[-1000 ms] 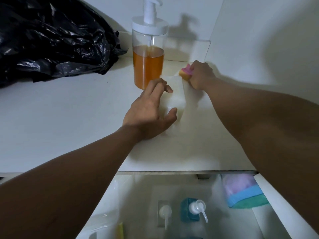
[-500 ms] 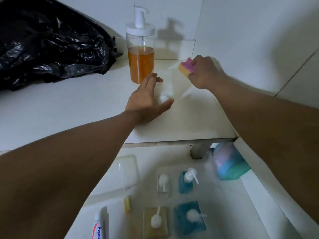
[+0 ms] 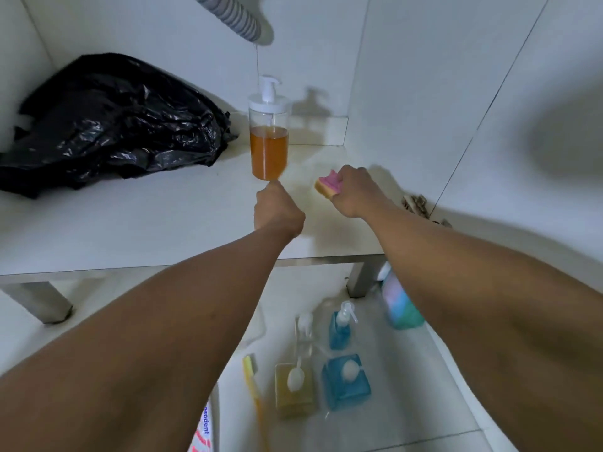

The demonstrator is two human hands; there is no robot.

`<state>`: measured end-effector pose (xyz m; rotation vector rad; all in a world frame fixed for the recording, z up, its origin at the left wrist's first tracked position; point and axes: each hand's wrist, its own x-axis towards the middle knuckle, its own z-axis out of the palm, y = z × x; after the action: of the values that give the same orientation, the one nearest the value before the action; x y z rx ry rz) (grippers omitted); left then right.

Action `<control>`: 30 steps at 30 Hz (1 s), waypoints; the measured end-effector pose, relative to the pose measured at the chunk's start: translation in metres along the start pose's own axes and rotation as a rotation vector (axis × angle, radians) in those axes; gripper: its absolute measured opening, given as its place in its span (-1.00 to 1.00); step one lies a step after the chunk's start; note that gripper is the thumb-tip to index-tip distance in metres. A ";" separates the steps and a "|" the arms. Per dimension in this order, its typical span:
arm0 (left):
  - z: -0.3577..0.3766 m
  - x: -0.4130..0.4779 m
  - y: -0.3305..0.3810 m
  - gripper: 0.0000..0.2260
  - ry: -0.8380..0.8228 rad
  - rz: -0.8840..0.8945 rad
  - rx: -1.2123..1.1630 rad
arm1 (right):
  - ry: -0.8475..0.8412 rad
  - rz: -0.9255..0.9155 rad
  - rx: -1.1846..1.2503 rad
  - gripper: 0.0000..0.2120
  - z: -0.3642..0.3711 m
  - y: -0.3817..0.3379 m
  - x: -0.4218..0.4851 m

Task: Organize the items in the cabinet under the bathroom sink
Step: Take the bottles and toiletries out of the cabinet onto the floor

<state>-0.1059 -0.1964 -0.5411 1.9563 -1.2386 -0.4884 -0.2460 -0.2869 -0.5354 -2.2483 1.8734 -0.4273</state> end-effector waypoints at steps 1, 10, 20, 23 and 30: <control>-0.009 -0.004 0.002 -0.63 0.017 0.006 -0.028 | 0.007 0.006 0.008 -0.59 -0.003 -0.004 -0.009; -0.103 -0.039 0.042 -0.86 0.000 0.226 -0.027 | -0.150 -0.015 0.030 -0.58 -0.057 -0.024 -0.088; -0.119 -0.131 0.057 -0.84 -0.598 0.277 0.172 | -0.562 0.021 -0.325 -0.48 -0.071 -0.022 -0.147; -0.103 -0.150 0.053 -0.88 -0.684 0.277 0.119 | -0.710 0.043 -0.428 -0.52 -0.067 -0.004 -0.157; -0.050 -0.170 0.054 -0.82 -0.755 0.355 -0.024 | -0.850 0.230 -0.336 -0.85 -0.050 0.051 -0.187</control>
<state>-0.1832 -0.0394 -0.4802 1.5067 -1.9778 -1.1006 -0.3399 -0.1111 -0.5240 -1.8627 1.7347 0.8074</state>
